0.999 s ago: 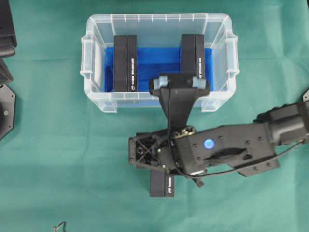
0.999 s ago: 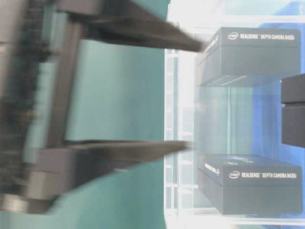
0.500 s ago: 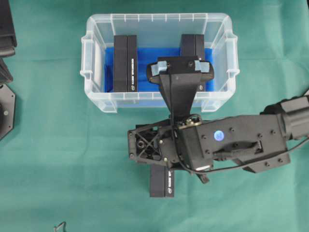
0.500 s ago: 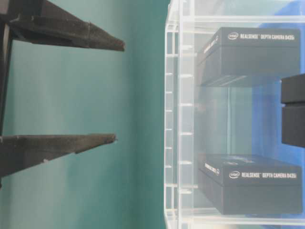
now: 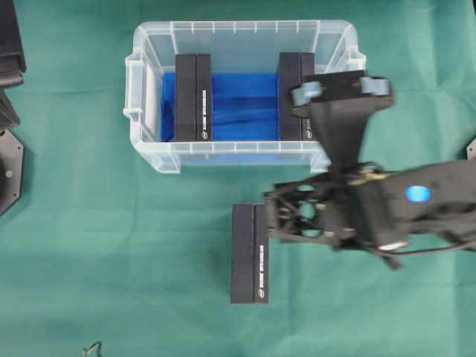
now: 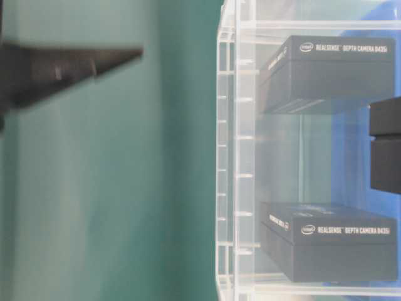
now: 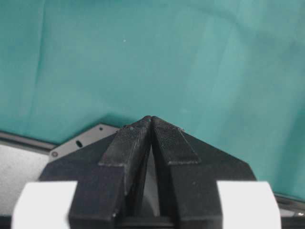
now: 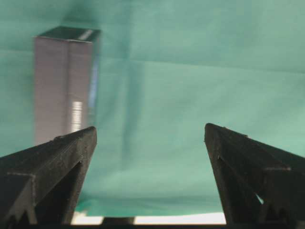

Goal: Take the box out of the case with the right arm.
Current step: 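Open the right gripper to release the box and withdraw right, then move the right gripper back over the case toward the left box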

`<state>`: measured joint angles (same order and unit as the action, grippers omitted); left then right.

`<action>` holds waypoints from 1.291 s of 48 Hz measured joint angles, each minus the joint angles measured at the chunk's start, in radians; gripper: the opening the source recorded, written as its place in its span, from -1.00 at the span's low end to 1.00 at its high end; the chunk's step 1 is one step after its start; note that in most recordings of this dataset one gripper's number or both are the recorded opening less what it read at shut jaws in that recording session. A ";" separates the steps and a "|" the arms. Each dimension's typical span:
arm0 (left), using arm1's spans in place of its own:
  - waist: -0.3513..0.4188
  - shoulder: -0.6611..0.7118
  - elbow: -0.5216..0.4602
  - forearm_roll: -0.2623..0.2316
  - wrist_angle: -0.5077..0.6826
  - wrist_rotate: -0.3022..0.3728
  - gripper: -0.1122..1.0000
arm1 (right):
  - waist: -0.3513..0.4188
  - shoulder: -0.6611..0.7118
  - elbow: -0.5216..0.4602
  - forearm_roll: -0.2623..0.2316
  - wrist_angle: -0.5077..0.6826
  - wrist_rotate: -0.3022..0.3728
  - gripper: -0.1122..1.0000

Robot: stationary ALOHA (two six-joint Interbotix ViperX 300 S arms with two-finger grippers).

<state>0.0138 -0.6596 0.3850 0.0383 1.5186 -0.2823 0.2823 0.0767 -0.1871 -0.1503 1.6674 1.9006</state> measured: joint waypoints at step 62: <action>0.000 -0.009 0.000 0.000 -0.002 0.009 -0.60 | -0.107 -0.583 0.643 -0.023 -0.103 -0.117 0.91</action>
<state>0.0138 -0.6688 0.3850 0.0383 1.5171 -0.2730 0.1749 -0.5062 0.4556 -0.1733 1.5647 1.7840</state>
